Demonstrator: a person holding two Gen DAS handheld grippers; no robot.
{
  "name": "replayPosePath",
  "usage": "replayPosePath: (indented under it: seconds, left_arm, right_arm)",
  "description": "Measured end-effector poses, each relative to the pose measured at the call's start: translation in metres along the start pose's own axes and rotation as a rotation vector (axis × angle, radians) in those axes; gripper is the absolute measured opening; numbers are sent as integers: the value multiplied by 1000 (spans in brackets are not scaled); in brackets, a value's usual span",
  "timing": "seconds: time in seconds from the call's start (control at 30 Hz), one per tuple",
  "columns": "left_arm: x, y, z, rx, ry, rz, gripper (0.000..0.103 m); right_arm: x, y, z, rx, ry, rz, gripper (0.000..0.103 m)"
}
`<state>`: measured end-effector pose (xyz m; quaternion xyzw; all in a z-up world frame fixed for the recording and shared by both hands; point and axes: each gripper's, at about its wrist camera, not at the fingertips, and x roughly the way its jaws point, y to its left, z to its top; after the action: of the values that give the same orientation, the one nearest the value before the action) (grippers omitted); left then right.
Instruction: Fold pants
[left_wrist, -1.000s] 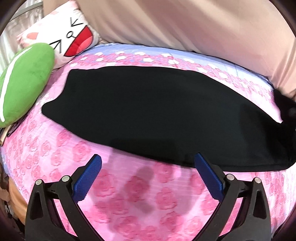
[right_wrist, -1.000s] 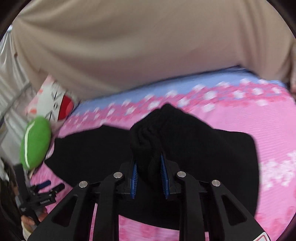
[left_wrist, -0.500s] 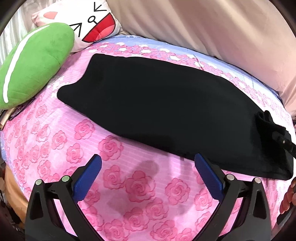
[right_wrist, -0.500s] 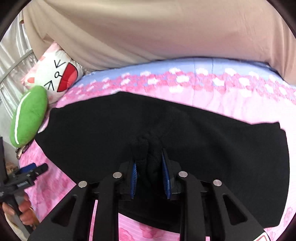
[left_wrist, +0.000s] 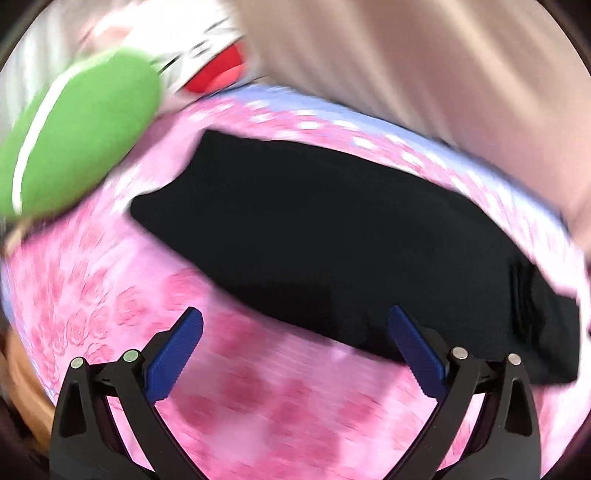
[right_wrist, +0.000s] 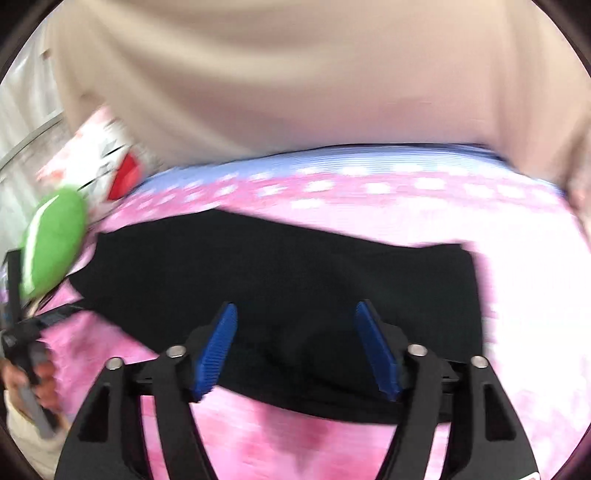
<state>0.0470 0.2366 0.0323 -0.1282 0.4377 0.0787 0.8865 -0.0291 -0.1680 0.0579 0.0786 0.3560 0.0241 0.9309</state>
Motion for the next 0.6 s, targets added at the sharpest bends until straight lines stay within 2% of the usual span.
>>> replayPosePath:
  seconds: [0.03,0.13,0.23,0.27,0.33,0.4,0.47,0.53,0.57,0.6]
  left_arm:
    - [7,19,4,-63,11,3,98]
    - [26,78,15,-253,30,-1,98]
    - [46,105,26,-349,62,-55,98]
    - [53,108,29,-365,73,-81,98]
    - [58,106,35,-360,54,-59,98]
    - [66,101,42,-359,42,-104,98]
    - [72,96,45,-363,7,-95,98]
    - [80,92,52,-355,-29,-97,98]
    - [83,90,56,-341,-39,-98,98]
    - [85,88,59,-332,-42,-92,89]
  right_arm:
    - [-7,-22,-4,37,-10,-67,70]
    - [-12,-74,-17,142,8,-156,71]
    - [-2,-107,-31,249,51,-141,71]
    - [3,-113,-35,276,64,-120,71]
    - [14,-117,-40,312,89,-78,72]
    - [25,-117,-44,345,109,-16,73]
    - [33,-114,-45,374,102,30,87]
    - [38,-107,-42,375,89,52,87]
    - [40,-104,-40,374,75,40,84]
    - [43,-102,-39,376,69,45,77]
